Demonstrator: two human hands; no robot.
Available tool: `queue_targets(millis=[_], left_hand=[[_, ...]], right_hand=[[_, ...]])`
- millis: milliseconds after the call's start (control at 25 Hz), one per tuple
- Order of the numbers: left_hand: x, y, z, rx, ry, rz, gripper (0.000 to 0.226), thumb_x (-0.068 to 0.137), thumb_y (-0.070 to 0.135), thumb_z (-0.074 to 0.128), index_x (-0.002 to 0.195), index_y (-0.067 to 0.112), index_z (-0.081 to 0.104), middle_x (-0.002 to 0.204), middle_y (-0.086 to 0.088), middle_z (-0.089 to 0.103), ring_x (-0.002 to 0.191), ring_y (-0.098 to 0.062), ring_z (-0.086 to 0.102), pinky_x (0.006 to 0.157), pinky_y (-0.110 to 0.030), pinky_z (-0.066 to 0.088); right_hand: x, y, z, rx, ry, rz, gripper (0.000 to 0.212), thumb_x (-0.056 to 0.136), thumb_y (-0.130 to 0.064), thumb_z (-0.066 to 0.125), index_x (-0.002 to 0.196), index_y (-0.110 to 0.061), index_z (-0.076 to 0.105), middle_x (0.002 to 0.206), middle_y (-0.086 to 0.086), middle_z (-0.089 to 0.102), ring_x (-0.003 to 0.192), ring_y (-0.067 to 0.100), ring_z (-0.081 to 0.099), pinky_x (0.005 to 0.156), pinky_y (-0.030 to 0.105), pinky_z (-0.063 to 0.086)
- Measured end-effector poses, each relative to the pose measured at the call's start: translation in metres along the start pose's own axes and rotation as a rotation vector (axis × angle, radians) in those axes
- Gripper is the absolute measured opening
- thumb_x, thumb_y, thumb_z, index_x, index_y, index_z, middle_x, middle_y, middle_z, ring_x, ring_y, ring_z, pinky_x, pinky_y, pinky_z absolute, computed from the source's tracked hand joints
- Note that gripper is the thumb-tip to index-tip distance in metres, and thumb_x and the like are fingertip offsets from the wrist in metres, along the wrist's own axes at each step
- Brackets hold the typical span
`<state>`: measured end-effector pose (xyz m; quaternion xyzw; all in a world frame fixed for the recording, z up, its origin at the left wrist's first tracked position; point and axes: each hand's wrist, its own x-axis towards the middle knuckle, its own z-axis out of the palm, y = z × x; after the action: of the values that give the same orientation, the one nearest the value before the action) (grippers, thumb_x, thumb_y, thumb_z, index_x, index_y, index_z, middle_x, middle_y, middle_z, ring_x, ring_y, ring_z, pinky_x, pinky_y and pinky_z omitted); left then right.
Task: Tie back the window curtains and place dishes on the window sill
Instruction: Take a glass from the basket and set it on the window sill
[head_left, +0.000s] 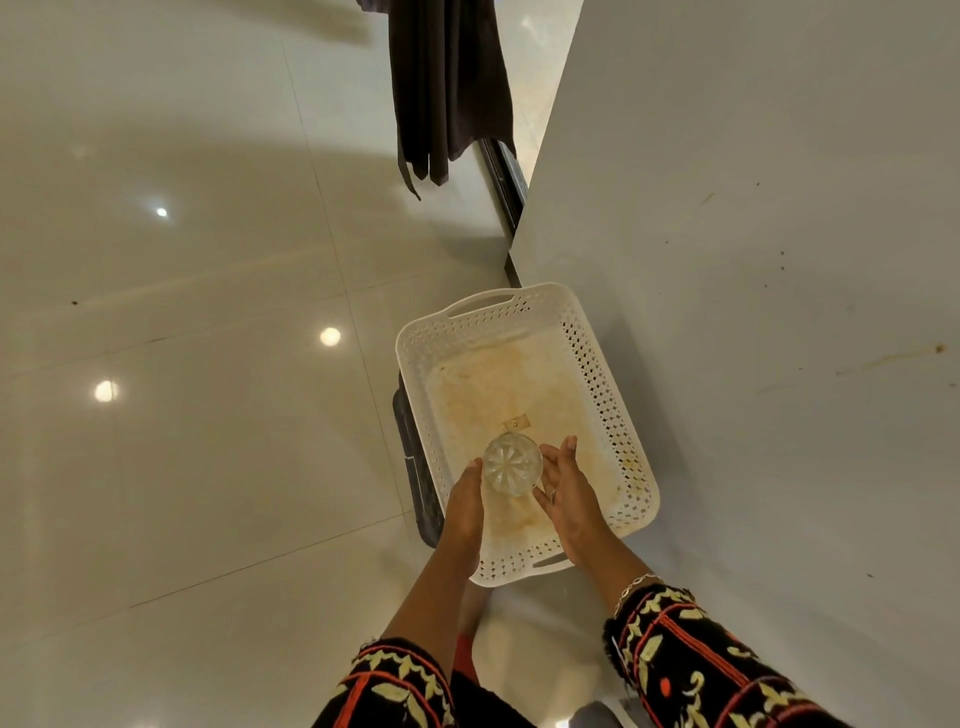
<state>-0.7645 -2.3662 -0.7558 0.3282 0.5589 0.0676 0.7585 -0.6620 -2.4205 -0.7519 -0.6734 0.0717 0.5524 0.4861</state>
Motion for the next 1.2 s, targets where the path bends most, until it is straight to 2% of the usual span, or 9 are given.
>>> queue_targets(millis=[80,160,240,360,480,600,720,840,1200], left_hand=[[-0.004,-0.001,0.0,0.093,-0.005,-0.002,0.046,0.1,0.037,0.022,0.125,0.015,0.054,0.125,-0.005,0.056,0.107,-0.009,0.054,0.083,-0.023,0.043],[-0.011,-0.002,-0.001,0.335,0.04,0.11,0.049,0.101,0.036,0.02,0.142,0.014,0.033,0.148,-0.007,0.034,0.136,-0.02,0.032,0.112,-0.033,0.027],[-0.018,-0.003,-0.006,0.741,0.061,0.299,0.052,0.101,0.035,0.019,0.147,0.011,0.013,0.156,-0.006,0.01,0.144,-0.017,0.009,0.115,-0.03,0.008],[-0.035,-0.008,-0.018,1.293,0.016,0.445,0.055,0.1,0.036,0.014,0.147,0.012,0.0,0.156,-0.007,-0.006,0.144,-0.018,-0.006,0.115,-0.031,-0.003],[-0.065,-0.018,-0.021,1.588,0.037,0.517,0.057,0.099,0.039,0.011,0.147,0.013,-0.005,0.155,-0.009,-0.011,0.143,-0.022,-0.013,0.114,-0.037,-0.01],[-0.103,-0.034,-0.019,1.715,0.006,0.606,0.058,0.099,0.04,0.01,0.147,0.012,-0.006,0.155,-0.009,-0.013,0.143,-0.023,-0.014,0.114,-0.038,-0.01],[-0.143,-0.059,-0.019,1.73,-0.026,0.638,0.056,0.1,0.037,0.011,0.147,0.009,-0.004,0.156,-0.009,-0.01,0.143,-0.021,-0.012,0.115,-0.035,-0.007],[-0.189,-0.097,-0.025,1.76,-0.057,0.676,0.055,0.1,0.034,0.012,0.146,0.009,-0.003,0.156,-0.008,-0.007,0.144,-0.02,-0.009,0.115,-0.033,-0.007],[-0.276,-0.176,-0.029,1.863,-0.204,0.729,0.055,0.1,0.033,0.013,0.146,0.008,-0.003,0.156,-0.009,-0.006,0.144,-0.02,-0.008,0.116,-0.033,-0.005]], right_hand=[[-0.005,0.001,0.0,-0.045,0.004,-0.014,0.065,0.094,-0.054,0.019,0.143,-0.012,0.029,0.148,0.005,0.034,0.137,0.017,0.029,0.11,0.034,0.025],[-0.013,0.003,-0.003,-0.119,0.016,-0.065,0.065,0.094,-0.053,0.019,0.144,-0.014,0.026,0.151,0.001,0.029,0.139,0.016,0.025,0.112,0.033,0.023],[-0.026,0.002,-0.007,-0.23,0.046,-0.131,0.064,0.093,-0.053,0.019,0.145,-0.016,0.027,0.152,0.0,0.027,0.14,0.015,0.024,0.116,0.035,0.019],[-0.052,0.002,-0.017,-0.43,0.103,-0.252,0.058,0.095,-0.049,0.023,0.144,-0.018,0.029,0.151,0.0,0.029,0.139,0.016,0.026,0.115,0.03,0.017],[-0.088,0.012,-0.031,-0.872,0.155,-0.402,0.06,0.095,-0.049,0.021,0.145,-0.014,0.025,0.153,0.005,0.023,0.142,0.018,0.018,0.113,0.028,0.016],[-0.131,0.036,-0.045,-1.367,0.267,-0.54,0.104,0.066,-0.069,-0.023,0.148,-0.015,0.014,0.156,0.008,0.012,0.144,0.022,0.008,0.115,0.031,0.013],[-0.169,0.071,-0.058,-1.458,0.331,-0.562,0.122,0.051,-0.069,-0.04,0.148,-0.013,0.007,0.156,0.01,0.006,0.144,0.024,0.004,0.117,0.034,0.009],[-0.211,0.114,-0.078,-1.472,0.301,-0.5,0.086,0.081,-0.063,-0.011,0.148,-0.01,0.001,0.157,0.01,-0.003,0.144,0.023,-0.004,0.116,0.034,0.001],[-0.321,0.229,-0.126,-1.422,0.385,-0.467,0.068,0.097,-0.048,0.02,0.147,-0.006,0.003,0.156,0.013,0.001,0.144,0.023,-0.001,0.116,0.034,-0.001]])
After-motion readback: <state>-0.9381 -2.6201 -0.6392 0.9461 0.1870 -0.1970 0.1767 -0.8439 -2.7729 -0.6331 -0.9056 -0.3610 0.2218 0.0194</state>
